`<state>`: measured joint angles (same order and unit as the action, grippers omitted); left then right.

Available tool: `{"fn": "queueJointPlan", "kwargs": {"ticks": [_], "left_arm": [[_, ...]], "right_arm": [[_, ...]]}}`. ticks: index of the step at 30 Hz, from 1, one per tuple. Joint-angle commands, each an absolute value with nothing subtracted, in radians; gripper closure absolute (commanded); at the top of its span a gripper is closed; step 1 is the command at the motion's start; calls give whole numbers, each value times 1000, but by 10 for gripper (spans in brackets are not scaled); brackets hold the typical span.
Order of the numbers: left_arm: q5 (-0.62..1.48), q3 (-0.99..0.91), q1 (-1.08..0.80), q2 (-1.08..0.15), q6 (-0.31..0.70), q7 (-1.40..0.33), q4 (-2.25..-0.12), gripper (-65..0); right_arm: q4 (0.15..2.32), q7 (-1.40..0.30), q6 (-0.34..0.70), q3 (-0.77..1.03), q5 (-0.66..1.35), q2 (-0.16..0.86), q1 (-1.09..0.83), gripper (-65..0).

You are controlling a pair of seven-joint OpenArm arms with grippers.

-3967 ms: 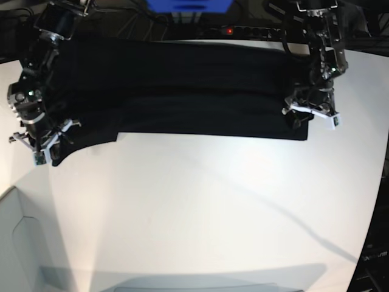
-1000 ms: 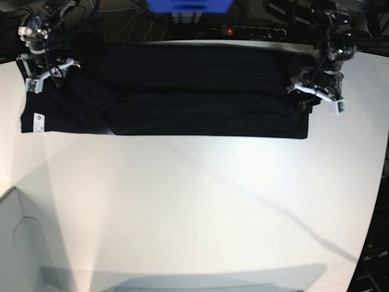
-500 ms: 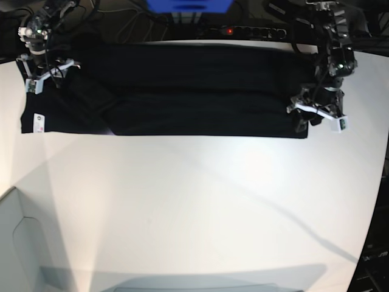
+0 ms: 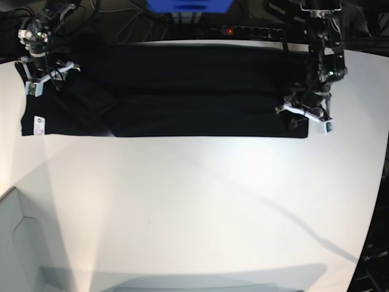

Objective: Fold the T-shirt properly
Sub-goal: 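Grasp both ends of the black shirt strip with both grippers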

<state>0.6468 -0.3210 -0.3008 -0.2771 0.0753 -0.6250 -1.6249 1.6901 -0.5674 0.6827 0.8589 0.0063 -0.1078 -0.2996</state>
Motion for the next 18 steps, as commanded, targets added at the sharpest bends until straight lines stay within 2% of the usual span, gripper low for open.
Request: {"fn": "queueJointPlan", "kwargs": {"ticks": [1,3,18], "left_arm": [[654,-321,-294,-291,81,-607,-1639,-81],[654,-326,-295,-291,76,-607,-1649,0],[654,-440,-473,-292,84,-607,-1851,0]], "right_arm": [[1692,-595,698,857,-5,-105,-302,-340],[1692,-595,698,857,-7,-104,-300,-340],[1692,-595,698,857,-7,-104,-285,-340]]}}
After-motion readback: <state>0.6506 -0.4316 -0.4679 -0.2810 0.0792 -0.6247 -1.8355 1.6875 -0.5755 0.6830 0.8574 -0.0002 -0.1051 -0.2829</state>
